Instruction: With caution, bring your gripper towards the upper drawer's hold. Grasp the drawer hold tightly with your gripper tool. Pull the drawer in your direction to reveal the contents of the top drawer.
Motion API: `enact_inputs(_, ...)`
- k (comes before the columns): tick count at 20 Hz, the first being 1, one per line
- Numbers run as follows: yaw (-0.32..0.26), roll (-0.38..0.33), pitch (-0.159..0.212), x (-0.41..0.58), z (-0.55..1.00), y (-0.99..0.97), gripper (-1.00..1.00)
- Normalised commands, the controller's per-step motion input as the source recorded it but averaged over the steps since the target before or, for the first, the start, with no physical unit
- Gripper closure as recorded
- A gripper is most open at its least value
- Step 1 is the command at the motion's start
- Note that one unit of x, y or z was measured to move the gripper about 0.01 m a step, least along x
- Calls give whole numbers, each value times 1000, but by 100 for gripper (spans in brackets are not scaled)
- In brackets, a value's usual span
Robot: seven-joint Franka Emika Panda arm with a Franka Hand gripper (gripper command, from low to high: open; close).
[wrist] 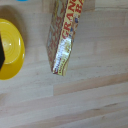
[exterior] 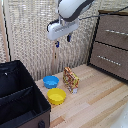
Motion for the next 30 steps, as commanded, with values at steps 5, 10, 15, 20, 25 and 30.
enact_inputs(5,66,-310,41,312,237,9,-100)
enact_inputs(10,10,-241,105,375,409,109,-100)
enact_inputs(15,-59,-205,123,337,499,223,-100)
enact_inputs(20,-155,-232,75,105,518,216,-100)
enact_inputs(25,-143,-296,76,14,361,146,-100)
enact_inputs(30,28,-367,18,-40,39,-346,-100)
